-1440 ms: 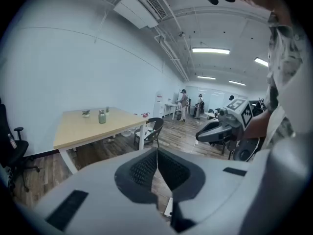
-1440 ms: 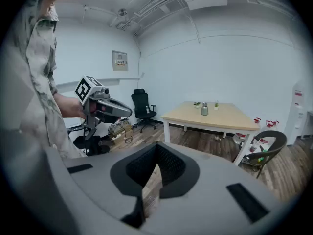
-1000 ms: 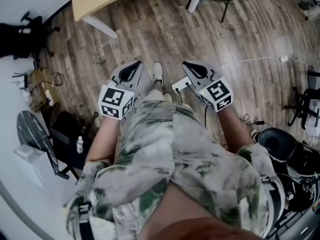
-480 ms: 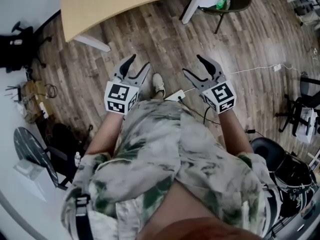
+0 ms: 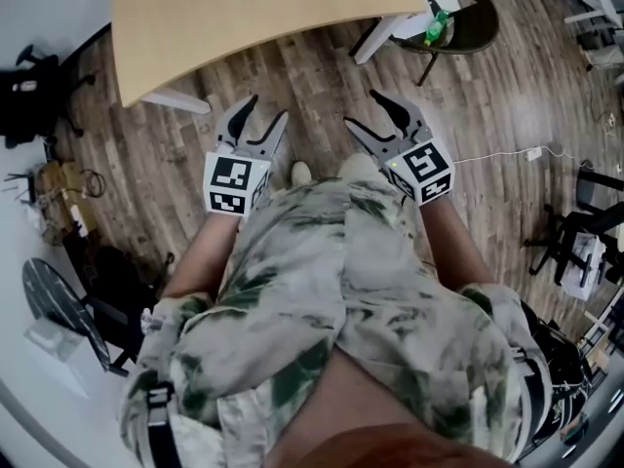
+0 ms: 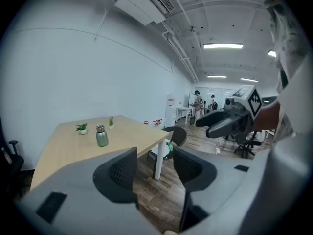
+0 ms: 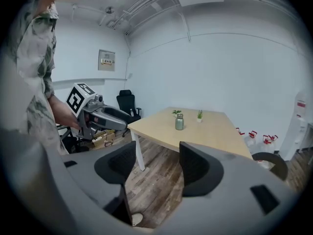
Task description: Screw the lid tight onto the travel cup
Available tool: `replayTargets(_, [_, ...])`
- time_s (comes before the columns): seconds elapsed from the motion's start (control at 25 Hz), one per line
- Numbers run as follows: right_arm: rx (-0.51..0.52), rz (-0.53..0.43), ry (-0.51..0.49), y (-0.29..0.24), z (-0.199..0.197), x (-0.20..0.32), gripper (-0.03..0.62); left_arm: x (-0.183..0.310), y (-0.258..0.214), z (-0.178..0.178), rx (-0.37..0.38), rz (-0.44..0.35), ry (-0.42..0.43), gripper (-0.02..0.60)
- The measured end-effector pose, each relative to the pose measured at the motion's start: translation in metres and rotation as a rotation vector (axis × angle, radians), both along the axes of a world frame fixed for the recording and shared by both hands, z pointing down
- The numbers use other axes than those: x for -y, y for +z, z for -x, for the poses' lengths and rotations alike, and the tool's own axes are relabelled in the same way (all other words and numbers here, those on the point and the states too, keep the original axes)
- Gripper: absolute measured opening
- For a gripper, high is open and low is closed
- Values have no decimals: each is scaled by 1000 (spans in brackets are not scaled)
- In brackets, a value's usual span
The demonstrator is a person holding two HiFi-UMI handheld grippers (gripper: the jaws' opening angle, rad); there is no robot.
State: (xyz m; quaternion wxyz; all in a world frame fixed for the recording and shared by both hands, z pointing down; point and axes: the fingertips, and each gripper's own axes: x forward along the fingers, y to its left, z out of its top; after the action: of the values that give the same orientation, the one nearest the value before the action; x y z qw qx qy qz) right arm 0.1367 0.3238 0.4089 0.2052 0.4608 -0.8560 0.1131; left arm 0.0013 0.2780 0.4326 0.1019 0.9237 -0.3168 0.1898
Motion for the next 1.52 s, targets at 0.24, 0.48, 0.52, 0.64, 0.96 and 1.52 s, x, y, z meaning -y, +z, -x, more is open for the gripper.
replayTargets(0.24, [1,2,-83,1,-13,65,287,55,-2,-14,-6,-5,-78,221])
replayTargets(0.48, [10,-2,-204,1,-41,139,285,111,1,-38,15,3,-194,222])
replayTargets(0.52, [11,-3,-225,1,-43,149,285,119,2,-42,14,4,-213,222])
replayTargets(0.64, [13,-3,-280,4,-49,175,285,139,3,-49,6,12,-262,222])
replayTargets(0.96, [30,11,-423,7,-97,248,284,198,3,-96,39,29,-404,229])
replayTargets(1.52, [57,28,-596,13,-152,340,285,295,28,-128,83,67,-651,255])
